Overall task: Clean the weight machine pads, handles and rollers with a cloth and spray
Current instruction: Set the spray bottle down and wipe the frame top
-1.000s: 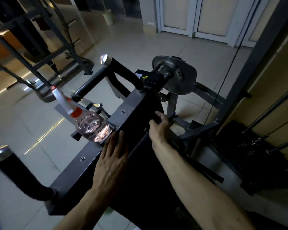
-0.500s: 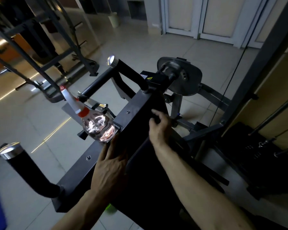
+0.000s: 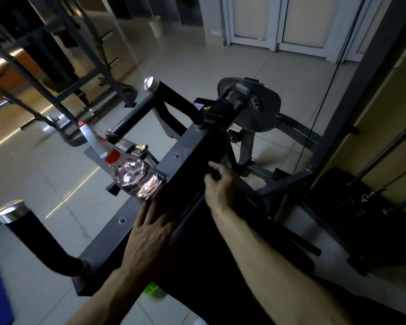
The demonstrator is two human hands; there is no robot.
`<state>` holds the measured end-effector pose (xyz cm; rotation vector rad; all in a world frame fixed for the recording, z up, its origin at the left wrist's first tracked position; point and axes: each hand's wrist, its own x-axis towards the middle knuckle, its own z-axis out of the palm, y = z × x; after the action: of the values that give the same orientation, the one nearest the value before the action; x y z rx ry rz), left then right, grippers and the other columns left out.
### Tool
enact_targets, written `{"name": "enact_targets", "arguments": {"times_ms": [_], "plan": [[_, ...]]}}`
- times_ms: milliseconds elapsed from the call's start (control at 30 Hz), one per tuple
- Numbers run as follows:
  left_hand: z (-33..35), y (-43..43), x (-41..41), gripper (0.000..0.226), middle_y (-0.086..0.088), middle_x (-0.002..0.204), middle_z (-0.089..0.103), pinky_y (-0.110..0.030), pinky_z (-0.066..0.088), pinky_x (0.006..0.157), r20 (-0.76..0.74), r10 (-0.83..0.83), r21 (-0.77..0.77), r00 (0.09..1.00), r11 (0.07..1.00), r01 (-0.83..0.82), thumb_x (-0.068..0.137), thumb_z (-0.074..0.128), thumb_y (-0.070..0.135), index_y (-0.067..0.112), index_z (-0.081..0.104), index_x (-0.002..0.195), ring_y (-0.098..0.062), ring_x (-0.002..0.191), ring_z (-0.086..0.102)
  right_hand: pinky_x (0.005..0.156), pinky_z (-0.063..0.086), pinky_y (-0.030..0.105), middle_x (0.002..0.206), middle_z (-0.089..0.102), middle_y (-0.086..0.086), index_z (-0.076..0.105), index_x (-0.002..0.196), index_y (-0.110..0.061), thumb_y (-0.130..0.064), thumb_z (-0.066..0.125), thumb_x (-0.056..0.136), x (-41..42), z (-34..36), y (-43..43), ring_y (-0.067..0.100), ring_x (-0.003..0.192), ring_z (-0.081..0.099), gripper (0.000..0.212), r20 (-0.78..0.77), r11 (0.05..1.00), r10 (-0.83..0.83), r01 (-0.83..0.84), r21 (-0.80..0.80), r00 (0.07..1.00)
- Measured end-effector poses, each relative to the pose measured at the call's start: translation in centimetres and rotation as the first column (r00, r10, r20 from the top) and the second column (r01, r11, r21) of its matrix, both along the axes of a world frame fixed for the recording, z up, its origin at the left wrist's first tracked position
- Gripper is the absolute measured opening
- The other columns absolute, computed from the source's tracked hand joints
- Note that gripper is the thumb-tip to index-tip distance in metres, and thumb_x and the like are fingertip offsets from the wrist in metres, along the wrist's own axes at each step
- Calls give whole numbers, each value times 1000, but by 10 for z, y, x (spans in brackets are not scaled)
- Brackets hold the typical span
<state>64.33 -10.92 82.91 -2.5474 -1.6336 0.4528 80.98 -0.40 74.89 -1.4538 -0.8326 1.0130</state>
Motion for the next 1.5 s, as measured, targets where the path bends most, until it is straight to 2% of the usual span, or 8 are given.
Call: {"name": "enact_targets", "arguments": {"times_ms": [200,400,667,833,933,1067,1300,1500], "plan": [[-12,-18,-9,68,-16,164,33,-51,36,118,167,106,136,980,982,-129,85,69,20,15,50,150,-37,152,27,86,39,-2,115,58,-3,74,113,-19,4,66,87,-46,-14,-82,11,108,60,36,24,951,308,-307,-20,951],[-6,-35,-30,73,-15,132,53,-44,53,83,348,317,224,883,886,-406,74,89,30,8,57,136,-33,110,52,73,41,-3,125,61,6,68,109,-24,4,59,90,-10,3,-16,2,101,60,35,-83,998,-5,0,-58,997],[-7,-21,-39,98,-18,157,43,-50,55,98,276,477,157,834,834,-529,78,80,56,7,39,152,-41,136,50,87,48,9,121,61,-5,65,100,-40,-5,70,90,-53,-8,-90,7,109,60,37,-121,965,228,-241,-105,966],[-10,-22,-43,96,-14,157,45,-47,58,91,258,460,169,849,844,-509,81,76,60,10,38,154,-39,137,49,99,41,23,145,52,7,54,143,-14,-1,54,98,3,1,-7,25,136,50,47,-260,959,-125,50,-278,958],[-9,-19,-40,92,-11,157,46,-45,60,83,261,472,183,842,833,-523,82,74,60,12,39,153,-38,135,50,109,35,29,165,30,10,31,160,-17,-7,51,103,-5,5,-15,24,145,39,61,-343,941,-102,-22,-338,934],[-10,-18,-41,91,-11,156,46,-47,61,80,253,483,154,839,836,-527,82,75,59,12,40,152,-41,133,50,108,34,21,146,51,-1,34,158,-14,-4,56,102,-45,-2,-76,15,134,48,61,-409,916,8,-170,-362,913],[-7,-20,-42,91,-12,156,46,-48,61,79,240,474,144,848,846,-514,82,73,60,12,39,153,-41,133,51,99,51,30,113,62,-4,64,115,-20,4,57,90,-18,-7,-21,19,111,61,35,-196,974,-91,46,-223,976],[-9,-18,-41,90,-12,152,51,-45,60,75,209,483,181,850,835,-519,80,80,53,11,44,151,-40,128,56,87,42,1,126,59,1,69,115,-23,2,63,89,-68,0,-69,12,115,58,36,-50,996,10,-14,-83,999]]}}
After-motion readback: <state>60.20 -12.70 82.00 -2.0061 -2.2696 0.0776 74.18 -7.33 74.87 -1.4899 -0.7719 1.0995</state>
